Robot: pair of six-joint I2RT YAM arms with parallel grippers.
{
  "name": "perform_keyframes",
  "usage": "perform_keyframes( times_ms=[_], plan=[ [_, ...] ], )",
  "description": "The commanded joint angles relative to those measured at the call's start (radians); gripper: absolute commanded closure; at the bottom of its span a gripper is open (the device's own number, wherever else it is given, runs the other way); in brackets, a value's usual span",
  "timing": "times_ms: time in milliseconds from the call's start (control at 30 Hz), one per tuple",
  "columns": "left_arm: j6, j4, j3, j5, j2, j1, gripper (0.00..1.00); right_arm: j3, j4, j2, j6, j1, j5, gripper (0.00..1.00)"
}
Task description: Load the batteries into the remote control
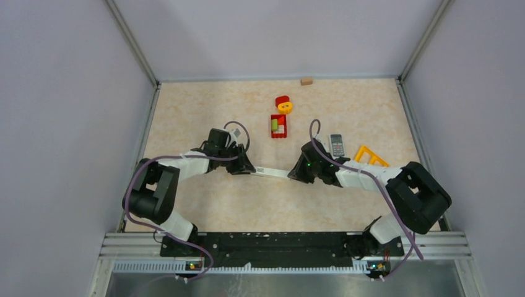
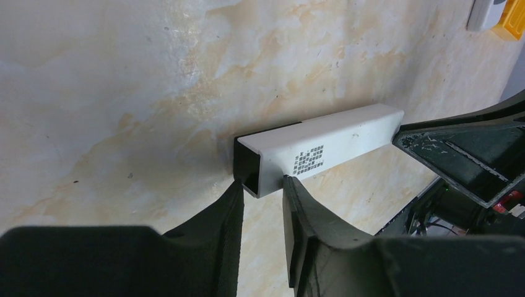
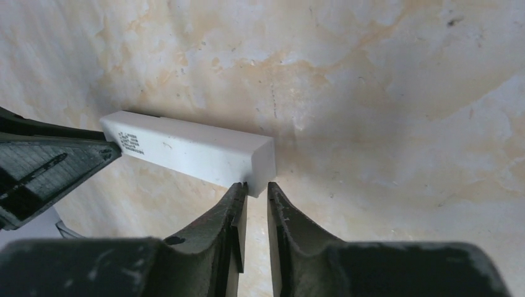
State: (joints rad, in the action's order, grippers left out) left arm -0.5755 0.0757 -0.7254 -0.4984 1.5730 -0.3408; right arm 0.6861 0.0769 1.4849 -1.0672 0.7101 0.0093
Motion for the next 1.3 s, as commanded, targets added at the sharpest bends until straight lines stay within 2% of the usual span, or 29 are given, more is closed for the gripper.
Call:
perform_keyframes(
  times_ms=[0,67,233,433,600,733,867,967,1033,1100,1233,1267],
  plan=[
    [0.002,-0.024,0.006,-0.025,-0.018,0.006,0.71,0.038,-0.040,0.029,0.014,-0.006,-0.006,0.84],
    [-0.002,-0.032,0.007,-0.030,-0.016,0.006,0.76,0.034,-0.046,0.039,0.010,-0.005,-0.040,0.87],
    [-0.022,-0.095,0.038,-0.038,-0.022,0.007,0.82,0.029,-0.049,0.064,0.000,-0.002,-0.064,0.92],
    [-0.054,-0.159,0.061,-0.073,0.021,0.012,1.00,0.061,-0.020,0.086,0.006,0.003,-0.059,0.93],
    [-0.068,-0.180,0.080,-0.071,0.031,0.032,1.00,0.077,-0.008,0.095,0.017,0.007,-0.055,0.91],
    [-0.058,-0.139,0.051,-0.056,0.007,0.053,1.00,0.097,0.013,0.072,0.039,0.006,-0.027,0.80],
    [-0.052,-0.082,-0.019,-0.020,-0.040,0.056,0.79,0.155,0.050,0.026,0.134,0.003,0.006,0.62],
    [-0.054,-0.040,-0.079,0.003,-0.072,0.057,0.59,0.229,0.101,0.000,0.279,0.002,0.014,0.51],
    [-0.047,-0.004,-0.123,0.025,-0.092,0.060,0.50,0.284,0.133,-0.001,0.393,0.002,0.001,0.43],
    [-0.038,0.038,-0.167,0.048,-0.111,0.065,0.39,0.332,0.143,0.018,0.519,0.001,-0.056,0.36],
    [-0.033,0.131,-0.210,0.142,-0.177,0.084,0.24,0.421,0.185,0.108,0.766,0.005,-0.215,0.31],
    [-0.039,0.160,-0.213,0.183,-0.199,0.091,0.15,0.458,0.212,0.139,0.821,0.010,-0.233,0.29]
  ],
)
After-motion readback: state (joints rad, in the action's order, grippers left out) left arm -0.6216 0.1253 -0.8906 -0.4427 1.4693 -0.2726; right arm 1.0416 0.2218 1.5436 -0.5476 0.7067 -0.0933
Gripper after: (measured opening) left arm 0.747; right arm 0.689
